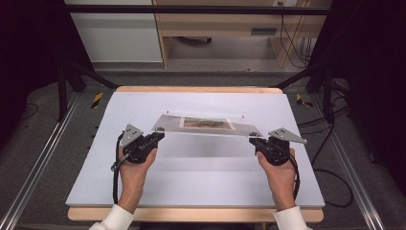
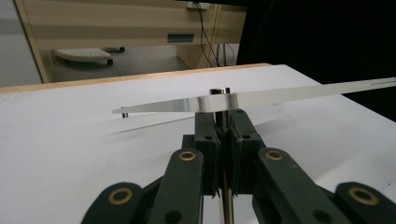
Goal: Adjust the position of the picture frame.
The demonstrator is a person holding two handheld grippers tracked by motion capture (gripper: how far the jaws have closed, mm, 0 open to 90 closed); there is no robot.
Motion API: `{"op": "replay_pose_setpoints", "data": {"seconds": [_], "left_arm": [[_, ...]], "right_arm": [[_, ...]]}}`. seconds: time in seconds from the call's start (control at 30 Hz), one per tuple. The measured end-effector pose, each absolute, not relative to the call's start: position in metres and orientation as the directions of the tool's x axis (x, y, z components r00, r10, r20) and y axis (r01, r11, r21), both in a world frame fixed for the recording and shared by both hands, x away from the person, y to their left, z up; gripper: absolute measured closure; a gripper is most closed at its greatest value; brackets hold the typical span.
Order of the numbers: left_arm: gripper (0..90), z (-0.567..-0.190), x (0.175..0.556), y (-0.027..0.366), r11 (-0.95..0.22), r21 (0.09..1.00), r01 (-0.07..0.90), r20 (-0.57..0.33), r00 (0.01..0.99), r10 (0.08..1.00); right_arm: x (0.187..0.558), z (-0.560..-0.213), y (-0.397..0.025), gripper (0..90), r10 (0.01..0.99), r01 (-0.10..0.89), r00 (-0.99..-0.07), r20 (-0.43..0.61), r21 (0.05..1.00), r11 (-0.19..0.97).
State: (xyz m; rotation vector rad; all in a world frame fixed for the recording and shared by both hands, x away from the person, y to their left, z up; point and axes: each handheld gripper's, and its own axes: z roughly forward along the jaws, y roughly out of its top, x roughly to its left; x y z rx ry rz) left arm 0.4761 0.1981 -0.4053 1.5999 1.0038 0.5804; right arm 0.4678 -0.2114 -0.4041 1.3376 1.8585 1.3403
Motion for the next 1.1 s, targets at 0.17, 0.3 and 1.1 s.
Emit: {"op": "replay_pose_setpoints", "data": {"seconds": [0.17, 0.3, 1.1], "left_arm": [[83.1, -0.412, 0.479, 0.2, -0.028, 0.95, 0.312, -0.145, 0.517, 0.844], [83.1, -0.415, 0.479, 0.202, -0.028, 0.948, 0.316, -0.148, 0.516, 0.844], [82.7, -0.428, 0.475, 0.205, -0.051, 0.936, 0.348, -0.145, 0.513, 0.846]], "right_arm": [[0.47, -0.406, -0.209, 83.4, 0.903, 0.435, -0.402, 0.153, 0.899, 0.042], [0.47, -0.408, -0.207, 83.3, 0.903, 0.44, -0.403, 0.15, 0.897, 0.047], [0.468, -0.414, -0.204, 83.5, 0.9, 0.448, -0.414, 0.136, 0.891, 0.071]]}}
